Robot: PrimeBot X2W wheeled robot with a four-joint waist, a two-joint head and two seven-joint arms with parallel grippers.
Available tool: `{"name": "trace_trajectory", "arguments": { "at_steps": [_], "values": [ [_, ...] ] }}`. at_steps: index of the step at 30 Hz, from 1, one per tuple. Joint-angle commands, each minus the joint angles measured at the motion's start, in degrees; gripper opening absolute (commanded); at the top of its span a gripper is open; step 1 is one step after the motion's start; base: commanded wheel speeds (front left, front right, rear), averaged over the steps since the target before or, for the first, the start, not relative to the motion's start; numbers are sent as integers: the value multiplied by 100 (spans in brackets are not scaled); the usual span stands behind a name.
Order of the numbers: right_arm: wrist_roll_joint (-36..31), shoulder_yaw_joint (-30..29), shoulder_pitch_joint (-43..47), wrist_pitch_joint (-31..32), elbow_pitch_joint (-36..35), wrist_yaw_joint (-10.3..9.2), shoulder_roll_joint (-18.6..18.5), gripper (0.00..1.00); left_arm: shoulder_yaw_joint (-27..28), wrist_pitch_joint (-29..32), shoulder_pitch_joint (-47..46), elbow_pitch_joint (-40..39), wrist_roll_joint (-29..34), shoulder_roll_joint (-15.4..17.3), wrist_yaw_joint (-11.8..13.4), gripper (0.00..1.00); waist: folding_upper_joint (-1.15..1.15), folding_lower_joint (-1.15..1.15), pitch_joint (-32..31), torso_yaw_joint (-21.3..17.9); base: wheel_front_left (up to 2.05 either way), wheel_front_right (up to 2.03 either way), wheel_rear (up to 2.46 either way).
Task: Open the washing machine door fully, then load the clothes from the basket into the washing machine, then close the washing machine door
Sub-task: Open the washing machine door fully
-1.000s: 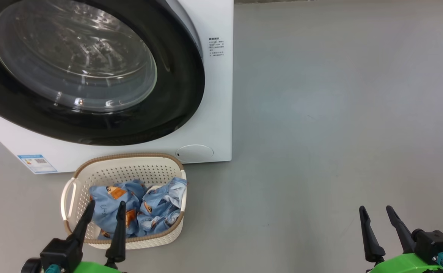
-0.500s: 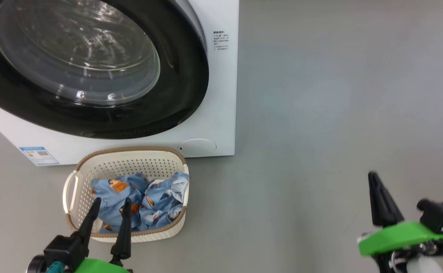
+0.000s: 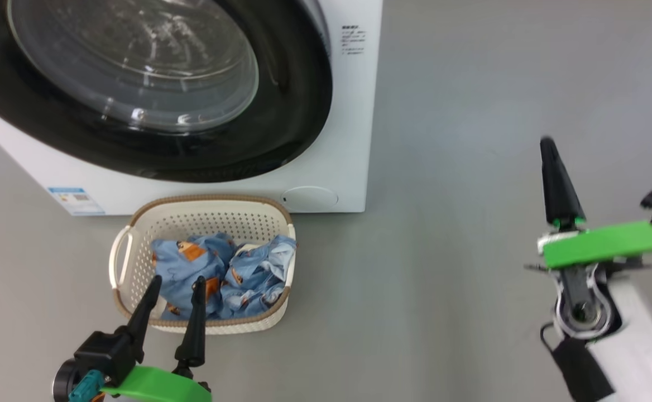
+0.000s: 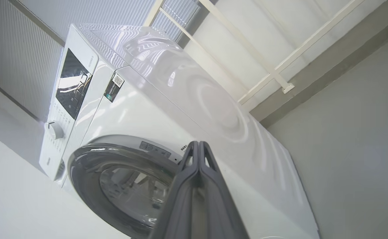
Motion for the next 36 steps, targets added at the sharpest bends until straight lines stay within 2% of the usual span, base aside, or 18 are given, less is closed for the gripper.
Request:
{"name": "trace_trajectory", "arguments": {
  "at_steps": [1, 6, 13, 18, 28, 36],
  "values": [
    [299, 192, -225, 87, -223, 8, -93, 0, 159, -37, -224, -157, -37, 57, 49, 100, 0, 0, 135, 124, 0, 0, 0],
    [1664, 393, -710, 659, -453, 8, -499, 0, 57, -37, -372, -175, -149, 57, 85, 100, 0, 0, 392, 295, 0, 0, 0],
    [2849, 531, -1403, 1930, -348, 8, -831, 0, -134, -37, -585, -167, -278, 57, 132, 100, 0, 0, 704, 529, 0, 0, 0],
    [3204, 451, -1840, 2704, -107, 8, -931, 0, -273, -37, -704, -189, -387, 56, 172, 100, 0, 0, 900, 714, 0, 0, 0],
    [3664, 99, -2574, 3763, 465, 8, -897, 0, -508, -37, -875, -228, -560, 56, 252, 100, 0, 0, 1281, 986, 0, 0, 0],
    [3735, 62, -3432, 4555, 1120, 8, -899, 0, -646, -37, -1052, -371, -668, 56, 282, 100, 0, 0, 1655, 1185, 0, 0, 0]
  ]
}}
